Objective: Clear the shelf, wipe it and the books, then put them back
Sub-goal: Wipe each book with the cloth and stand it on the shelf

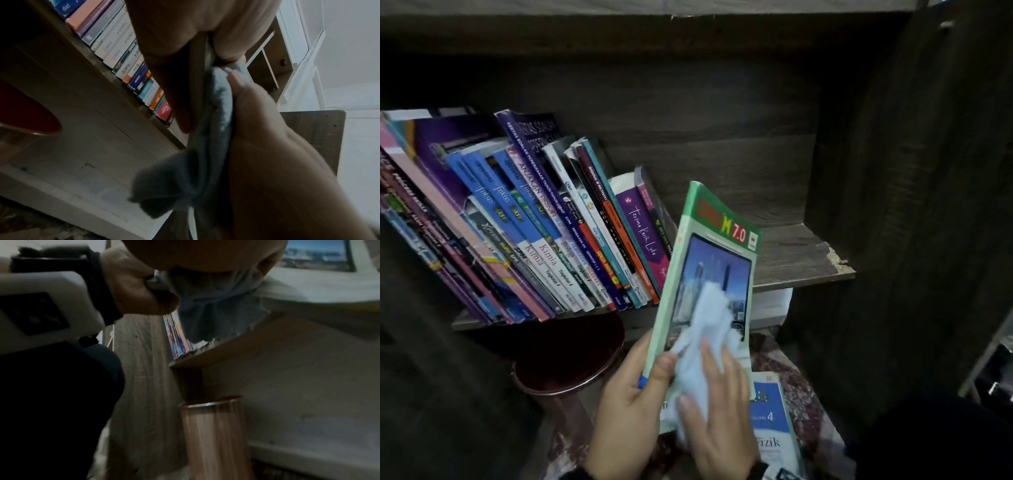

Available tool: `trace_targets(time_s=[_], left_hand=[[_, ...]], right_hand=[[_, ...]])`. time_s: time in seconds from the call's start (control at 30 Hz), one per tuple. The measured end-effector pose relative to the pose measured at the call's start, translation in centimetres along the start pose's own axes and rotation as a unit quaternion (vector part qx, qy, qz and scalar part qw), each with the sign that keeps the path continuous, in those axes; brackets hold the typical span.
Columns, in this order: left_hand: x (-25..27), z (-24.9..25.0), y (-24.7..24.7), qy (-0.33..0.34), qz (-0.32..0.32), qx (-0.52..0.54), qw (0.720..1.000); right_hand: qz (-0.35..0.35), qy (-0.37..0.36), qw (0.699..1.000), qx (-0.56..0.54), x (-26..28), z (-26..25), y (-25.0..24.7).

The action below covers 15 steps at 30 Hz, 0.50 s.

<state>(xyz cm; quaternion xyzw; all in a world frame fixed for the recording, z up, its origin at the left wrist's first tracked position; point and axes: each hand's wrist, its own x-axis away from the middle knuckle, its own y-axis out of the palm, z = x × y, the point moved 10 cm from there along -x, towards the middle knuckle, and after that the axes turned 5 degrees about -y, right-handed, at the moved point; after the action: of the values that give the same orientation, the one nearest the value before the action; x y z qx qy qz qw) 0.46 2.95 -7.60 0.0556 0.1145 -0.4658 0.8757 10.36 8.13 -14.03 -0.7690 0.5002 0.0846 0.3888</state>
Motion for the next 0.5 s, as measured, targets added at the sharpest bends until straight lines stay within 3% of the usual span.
trace_targets(time_s=[0.07,0.13,0.27,0.37,0.43,0.5], left_hand=[[-0.3,-0.6,-0.1,-0.011,-0.011,0.010,1.000],[-0.3,-1.0,0.2,-0.012,-0.025,0.008,1.000],[0.4,-2.0,1.5,-0.036,-0.070,0.008,0.997],[0.8,-1.6,1.8,-0.039,-0.089,0.014,0.995],[0.6,-1.3,1.3,-0.022,-0.070,0.013,0.997],[0.6,-0.8,0.6,-0.006,-0.038,0.009,0.999]], right_hand=[[-0.014,-0.063,0.998,0.007,-0.1,-1.1,0.3],[-0.018,-0.024,0.999,-0.012,-2.2,-0.4,-1.1],[0.126,0.056,0.989,-0.046,-6.7,2.5,-7.2],[0.182,0.141,0.968,-0.102,-7.3,6.1,-9.0],[0.185,0.190,0.955,-0.133,-6.4,7.5,-8.1],[0.135,0.210,0.958,-0.143,-4.9,7.2,-5.5]])
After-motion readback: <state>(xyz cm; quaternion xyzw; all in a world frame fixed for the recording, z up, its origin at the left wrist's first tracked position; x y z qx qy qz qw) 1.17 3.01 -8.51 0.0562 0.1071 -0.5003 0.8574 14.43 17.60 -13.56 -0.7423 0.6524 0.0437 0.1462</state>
